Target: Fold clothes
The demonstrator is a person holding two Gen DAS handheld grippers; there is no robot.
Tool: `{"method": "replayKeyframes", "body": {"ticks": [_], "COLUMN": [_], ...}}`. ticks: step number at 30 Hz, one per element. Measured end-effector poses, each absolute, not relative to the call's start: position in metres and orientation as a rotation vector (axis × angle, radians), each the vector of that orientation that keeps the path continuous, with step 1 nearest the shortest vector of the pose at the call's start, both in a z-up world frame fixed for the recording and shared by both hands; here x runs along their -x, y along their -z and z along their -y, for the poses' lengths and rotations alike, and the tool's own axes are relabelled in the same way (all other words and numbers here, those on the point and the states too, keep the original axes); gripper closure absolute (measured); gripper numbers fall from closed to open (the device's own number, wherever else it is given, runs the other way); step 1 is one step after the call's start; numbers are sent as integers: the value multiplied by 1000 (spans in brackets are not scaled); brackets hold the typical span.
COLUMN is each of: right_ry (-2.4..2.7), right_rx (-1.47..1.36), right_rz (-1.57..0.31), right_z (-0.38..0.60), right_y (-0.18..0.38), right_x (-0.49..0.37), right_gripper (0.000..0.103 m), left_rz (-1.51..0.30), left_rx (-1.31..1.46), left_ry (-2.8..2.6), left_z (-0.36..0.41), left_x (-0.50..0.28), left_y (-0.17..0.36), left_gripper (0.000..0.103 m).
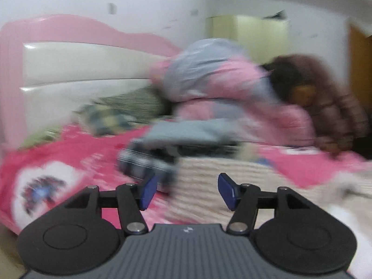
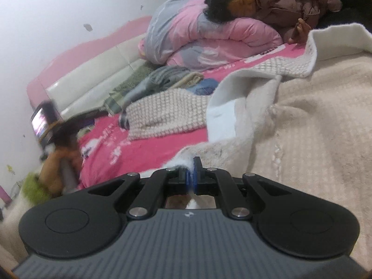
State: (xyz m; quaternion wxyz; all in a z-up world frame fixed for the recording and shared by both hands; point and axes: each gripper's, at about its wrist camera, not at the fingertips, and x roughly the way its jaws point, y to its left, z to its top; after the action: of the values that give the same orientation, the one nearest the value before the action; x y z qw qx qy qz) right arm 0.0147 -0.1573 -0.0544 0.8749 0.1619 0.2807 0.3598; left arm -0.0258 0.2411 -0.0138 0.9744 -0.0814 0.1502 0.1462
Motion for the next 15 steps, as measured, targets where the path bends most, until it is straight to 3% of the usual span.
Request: {"method": "replayKeyframes", "body": {"ticks": [7, 15], "right_ry": [-561, -278], "right_rx": [-717, -819], "right_rz": [-398, -572], "right_z": [262, 329], "right_y": [45, 114], "right_x": [-13, 40], "right_gripper": [101, 98], "left_rz": [-417, -517], "left_rx": [166, 5], "left_ry": [201, 431], "left_z": [-123, -12], "left_x": [82, 82], "left_y": [57, 82], "left_gripper": [28, 22]}}
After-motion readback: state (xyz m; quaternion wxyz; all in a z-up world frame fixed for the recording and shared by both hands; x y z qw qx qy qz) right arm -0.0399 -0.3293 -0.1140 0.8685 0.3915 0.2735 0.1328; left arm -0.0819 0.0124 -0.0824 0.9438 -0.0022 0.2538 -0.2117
